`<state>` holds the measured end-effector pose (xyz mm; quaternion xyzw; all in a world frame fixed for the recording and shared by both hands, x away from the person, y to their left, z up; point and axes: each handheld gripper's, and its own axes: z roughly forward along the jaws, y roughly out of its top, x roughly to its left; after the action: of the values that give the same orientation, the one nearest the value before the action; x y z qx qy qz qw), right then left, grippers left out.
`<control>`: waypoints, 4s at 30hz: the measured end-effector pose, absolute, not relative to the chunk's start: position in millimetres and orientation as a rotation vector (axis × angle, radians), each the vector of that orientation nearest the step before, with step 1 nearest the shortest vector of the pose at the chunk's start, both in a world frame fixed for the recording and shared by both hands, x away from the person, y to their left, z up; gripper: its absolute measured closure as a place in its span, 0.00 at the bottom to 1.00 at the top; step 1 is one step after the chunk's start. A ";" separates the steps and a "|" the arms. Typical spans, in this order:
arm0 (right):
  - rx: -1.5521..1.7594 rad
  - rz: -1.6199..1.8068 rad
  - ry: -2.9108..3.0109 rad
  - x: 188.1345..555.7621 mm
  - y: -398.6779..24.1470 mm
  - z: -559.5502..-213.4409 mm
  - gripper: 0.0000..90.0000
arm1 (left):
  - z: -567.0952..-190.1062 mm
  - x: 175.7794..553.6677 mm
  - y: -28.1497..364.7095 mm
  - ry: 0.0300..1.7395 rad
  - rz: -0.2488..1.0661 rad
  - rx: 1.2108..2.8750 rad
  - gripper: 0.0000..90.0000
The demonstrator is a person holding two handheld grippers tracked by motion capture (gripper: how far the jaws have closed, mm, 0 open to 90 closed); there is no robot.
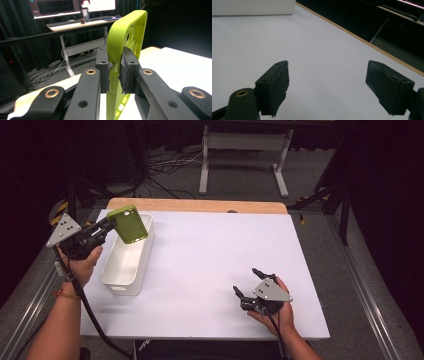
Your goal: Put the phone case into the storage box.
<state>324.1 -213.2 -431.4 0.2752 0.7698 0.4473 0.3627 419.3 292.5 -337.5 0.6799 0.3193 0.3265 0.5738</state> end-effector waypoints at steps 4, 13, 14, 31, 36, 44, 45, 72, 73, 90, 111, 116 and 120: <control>0.718 1.147 1.983 325.3 -212.5 -432.2 0.22 | -337.2 429.8 295.2 0.755 0.776 1.618 0.88; 0.731 1.119 1.998 329.8 -209.1 -435.0 0.22 | -345.1 458.0 298.1 0.775 0.784 1.664 0.88; 0.728 1.114 2.010 330.6 -208.3 -435.9 0.22 | -347.6 463.6 298.4 0.779 0.777 1.674 0.88; 0.734 1.108 2.087 339.0 -204.6 -442.9 0.22 | -382.3 521.1 300.0 0.790 0.714 1.792 0.88; 0.751 1.096 2.092 338.7 -205.8 -445.3 0.22 | -394.3 532.2 297.8 0.791 0.700 1.792 0.88; 0.764 1.075 2.109 336.2 -207.2 -448.8 0.22 | -403.6 542.1 296.9 0.802 0.683 1.779 0.88; 0.764 1.075 2.109 336.2 -207.2 -448.8 0.22 | -403.9 542.9 296.9 0.811 0.698 1.781 0.88; 0.742 1.052 2.146 334.5 -205.7 -451.0 0.22 | -404.3 552.0 297.7 0.953 0.827 1.810 0.76; 0.742 1.051 2.145 334.4 -205.7 -450.8 0.22 | -403.3 550.9 298.8 0.953 0.828 1.806 0.76; 0.733 1.054 2.124 333.9 -205.2 -448.5 0.22 | -398.6 540.0 299.7 0.939 0.811 1.793 0.78; 0.717 1.072 2.114 334.4 -202.3 -445.5 0.23 | -386.9 522.4 289.2 0.889 0.807 1.795 0.71; 0.745 1.095 2.065 335.3 -205.3 -441.9 0.24 | -383.2 517.1 287.6 0.896 0.801 1.780 0.63; 0.754 1.097 2.056 335.7 -207.0 -441.2 0.25 | -379.9 512.2 288.2 0.893 0.784 1.769 0.60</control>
<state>335.7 -207.0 -441.2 0.2897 0.7895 0.4213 0.3394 512.2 288.2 -379.9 0.7265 0.3666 0.3218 0.4840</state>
